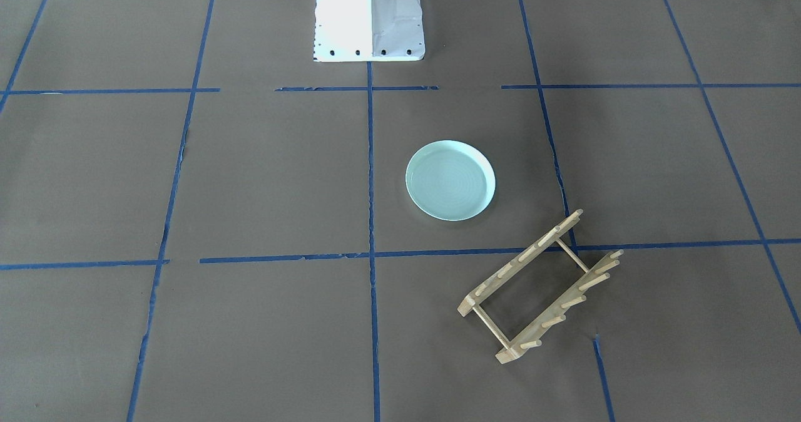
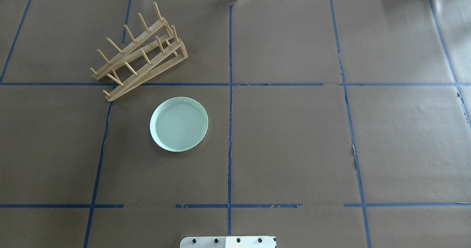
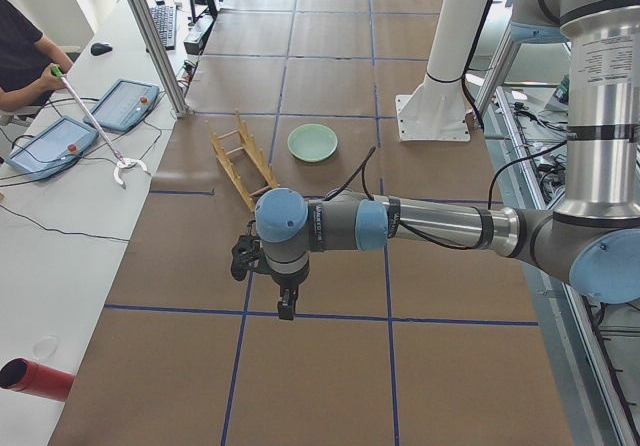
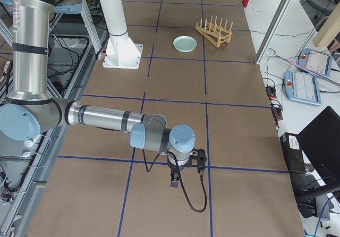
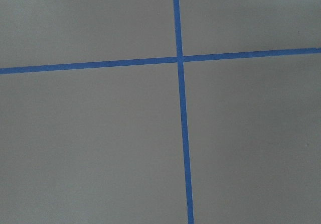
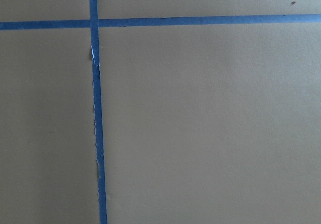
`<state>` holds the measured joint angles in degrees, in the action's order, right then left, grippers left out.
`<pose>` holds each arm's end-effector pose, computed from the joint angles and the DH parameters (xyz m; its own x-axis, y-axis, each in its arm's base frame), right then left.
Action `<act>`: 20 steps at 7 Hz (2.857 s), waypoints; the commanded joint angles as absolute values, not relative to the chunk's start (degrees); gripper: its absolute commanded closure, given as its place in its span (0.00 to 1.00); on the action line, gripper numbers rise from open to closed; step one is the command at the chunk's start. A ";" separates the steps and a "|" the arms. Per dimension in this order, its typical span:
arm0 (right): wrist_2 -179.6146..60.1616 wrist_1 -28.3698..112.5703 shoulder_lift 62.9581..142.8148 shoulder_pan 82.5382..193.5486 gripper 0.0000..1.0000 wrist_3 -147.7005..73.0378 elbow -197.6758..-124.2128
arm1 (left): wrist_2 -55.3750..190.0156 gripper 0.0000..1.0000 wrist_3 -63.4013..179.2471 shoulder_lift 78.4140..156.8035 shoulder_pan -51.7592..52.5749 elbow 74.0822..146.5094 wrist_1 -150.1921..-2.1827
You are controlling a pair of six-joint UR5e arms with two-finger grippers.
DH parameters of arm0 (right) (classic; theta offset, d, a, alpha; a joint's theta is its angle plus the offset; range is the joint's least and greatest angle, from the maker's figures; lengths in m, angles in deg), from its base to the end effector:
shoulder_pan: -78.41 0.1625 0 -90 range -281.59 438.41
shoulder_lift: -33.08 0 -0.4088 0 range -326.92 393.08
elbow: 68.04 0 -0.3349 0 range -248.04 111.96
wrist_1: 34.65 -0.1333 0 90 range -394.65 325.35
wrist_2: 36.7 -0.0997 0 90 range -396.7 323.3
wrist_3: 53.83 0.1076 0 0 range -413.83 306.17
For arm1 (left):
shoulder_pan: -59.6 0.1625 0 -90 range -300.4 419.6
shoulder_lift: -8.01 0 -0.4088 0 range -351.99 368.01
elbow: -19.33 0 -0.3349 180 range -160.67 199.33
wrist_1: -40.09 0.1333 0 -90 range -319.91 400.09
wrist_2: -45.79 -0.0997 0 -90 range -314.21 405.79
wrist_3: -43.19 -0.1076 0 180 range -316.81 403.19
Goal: Place plate on rack
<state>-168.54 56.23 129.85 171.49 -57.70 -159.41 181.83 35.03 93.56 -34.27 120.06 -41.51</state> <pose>0.0816 -0.3717 0.6906 0.7419 0.0456 0.6689 -0.0033 0.9979 -0.0644 -0.0826 -0.3934 0.6118 0.6934 0.0688 -0.7173 -0.0313 0.9974 0.0655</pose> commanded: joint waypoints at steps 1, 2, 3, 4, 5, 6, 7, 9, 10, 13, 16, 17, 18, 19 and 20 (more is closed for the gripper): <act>-168.54 56.23 129.85 171.49 0.00 -57.70 -159.44 | 182.10 0.00 35.28 93.36 -34.26 121.00 -40.86; -168.54 56.23 129.85 171.49 0.00 -57.70 -159.44 | 182.19 0.00 35.46 93.18 -34.35 120.32 -41.20; -168.54 56.23 129.85 171.49 0.00 -57.70 -159.36 | 181.58 0.00 35.11 92.83 -34.35 121.44 -41.64; -168.54 56.23 129.85 171.49 0.00 -57.70 -159.44 | 181.58 0.00 35.02 93.18 -34.35 121.11 -42.52; -168.54 56.23 129.85 171.49 0.00 -57.70 -159.36 | 182.10 0.00 35.11 92.75 -34.35 120.41 -43.40; -168.54 56.23 129.85 171.49 0.00 -57.70 -159.36 | 182.19 0.00 35.11 92.57 -34.44 120.57 -43.40; -168.54 56.23 129.85 171.49 0.00 -57.70 -159.44 | 182.28 0.00 35.02 92.48 -34.44 118.92 -43.49; -168.54 56.23 129.85 171.49 0.00 -57.70 -159.36 | 182.37 0.00 35.28 92.48 -34.35 118.99 -43.49; -168.54 56.23 129.85 171.49 0.00 -57.70 -159.36 | 182.20 0.00 35.54 92.91 -33.83 119.08 -44.80; -168.54 56.23 129.85 171.49 0.00 -57.70 -159.36 | 189.31 0.00 56.17 93.70 -24.72 125.82 -55.75; -168.54 56.23 129.85 171.49 0.00 -57.70 -159.44 | 183.83 0.00 86.44 102.10 -8.14 131.46 -61.07; -168.54 56.23 129.85 171.49 0.00 -57.70 -159.44 | 179.25 0.00 97.49 108.41 -2.50 130.78 -60.55; -168.54 56.23 129.85 171.49 0.00 -57.70 -159.44 | 178.94 0.00 106.73 113.52 3.47 130.51 -58.80; -168.54 56.23 129.85 171.49 0.00 -57.70 -159.44 | 177.55 0.00 111.96 120.36 9.88 130.07 -51.22; -168.54 56.23 129.85 171.49 0.00 -57.70 -159.44 | 170.40 0.00 114.10 128.78 14.38 126.15 -46.44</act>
<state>-168.54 56.23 129.84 171.49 -57.70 -159.45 176.36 109.46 119.64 8.19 129.22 -52.51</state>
